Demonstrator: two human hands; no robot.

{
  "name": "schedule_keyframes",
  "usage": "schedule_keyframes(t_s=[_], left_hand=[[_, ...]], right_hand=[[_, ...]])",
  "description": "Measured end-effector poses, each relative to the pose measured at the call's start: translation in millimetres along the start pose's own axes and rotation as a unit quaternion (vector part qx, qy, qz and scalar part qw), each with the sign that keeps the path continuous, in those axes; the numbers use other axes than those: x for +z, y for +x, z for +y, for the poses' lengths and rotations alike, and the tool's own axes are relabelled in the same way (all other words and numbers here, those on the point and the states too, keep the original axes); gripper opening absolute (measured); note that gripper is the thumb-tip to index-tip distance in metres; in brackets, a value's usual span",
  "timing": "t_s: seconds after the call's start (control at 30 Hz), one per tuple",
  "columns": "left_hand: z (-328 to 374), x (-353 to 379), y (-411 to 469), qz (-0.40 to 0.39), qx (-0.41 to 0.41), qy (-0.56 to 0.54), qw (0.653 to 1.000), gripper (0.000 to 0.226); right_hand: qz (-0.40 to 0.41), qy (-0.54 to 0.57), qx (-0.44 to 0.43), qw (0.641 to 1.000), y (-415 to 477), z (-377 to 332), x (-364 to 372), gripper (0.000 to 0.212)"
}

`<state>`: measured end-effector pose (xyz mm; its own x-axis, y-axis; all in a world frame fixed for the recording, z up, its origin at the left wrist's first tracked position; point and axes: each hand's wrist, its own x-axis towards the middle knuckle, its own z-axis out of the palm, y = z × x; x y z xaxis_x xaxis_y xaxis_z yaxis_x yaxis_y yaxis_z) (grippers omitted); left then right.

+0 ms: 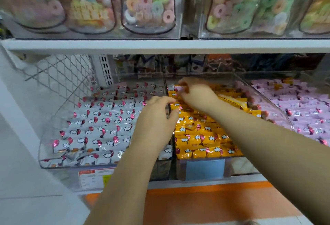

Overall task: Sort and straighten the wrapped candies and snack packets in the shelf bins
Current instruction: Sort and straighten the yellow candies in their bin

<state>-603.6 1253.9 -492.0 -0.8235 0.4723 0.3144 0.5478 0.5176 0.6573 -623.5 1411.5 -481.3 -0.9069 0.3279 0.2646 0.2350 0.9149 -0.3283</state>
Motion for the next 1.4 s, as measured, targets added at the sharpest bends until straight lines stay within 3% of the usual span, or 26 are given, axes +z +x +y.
schedule_keyframes(t_s=[0.33, 0.43, 0.57, 0.77, 1.2, 1.3, 1.4], left_hand=[[-7.8, 1.1, 1.9, 0.0, 0.018, -0.038, 0.999, 0.03], [-8.1, 1.7, 1.1, 0.0, 0.023, -0.04, 0.999, 0.03], [-8.1, 2.0, 0.6, 0.002, 0.027, -0.032, 0.999, 0.03], [-6.3, 3.6, 1.1, 0.007, 0.025, -0.019, 0.999, 0.031], [-7.1, 4.5, 1.1, 0.01, 0.027, -0.015, 0.999, 0.031], [-6.5, 3.2, 0.5, 0.004, 0.024, -0.012, 1.0, 0.032], [-4.4, -0.2, -2.8, -0.008, 0.024, -0.013, 1.0, 0.034]], right_hand=[[0.018, 0.055, 0.064, 0.996, 49.9, -0.7, 36.3, 0.034], [0.042, 0.074, 0.06, 0.995, 53.8, 1.8, 38.1, 0.019], [0.031, 0.082, 0.046, 0.995, 56.6, 4.6, 36.8, 0.015], [0.052, 0.083, 0.031, 0.995, 53.6, 5.8, 33.9, 0.023], [0.14, 0.142, 0.017, 0.98, 34.7, -7.1, 12.0, 0.011], [0.138, 0.232, -0.041, 0.962, 10.0, -10.1, 8.0, 0.009], [0.125, 0.252, -0.115, 0.953, -19.3, -13.5, 5.1, 0.007]])
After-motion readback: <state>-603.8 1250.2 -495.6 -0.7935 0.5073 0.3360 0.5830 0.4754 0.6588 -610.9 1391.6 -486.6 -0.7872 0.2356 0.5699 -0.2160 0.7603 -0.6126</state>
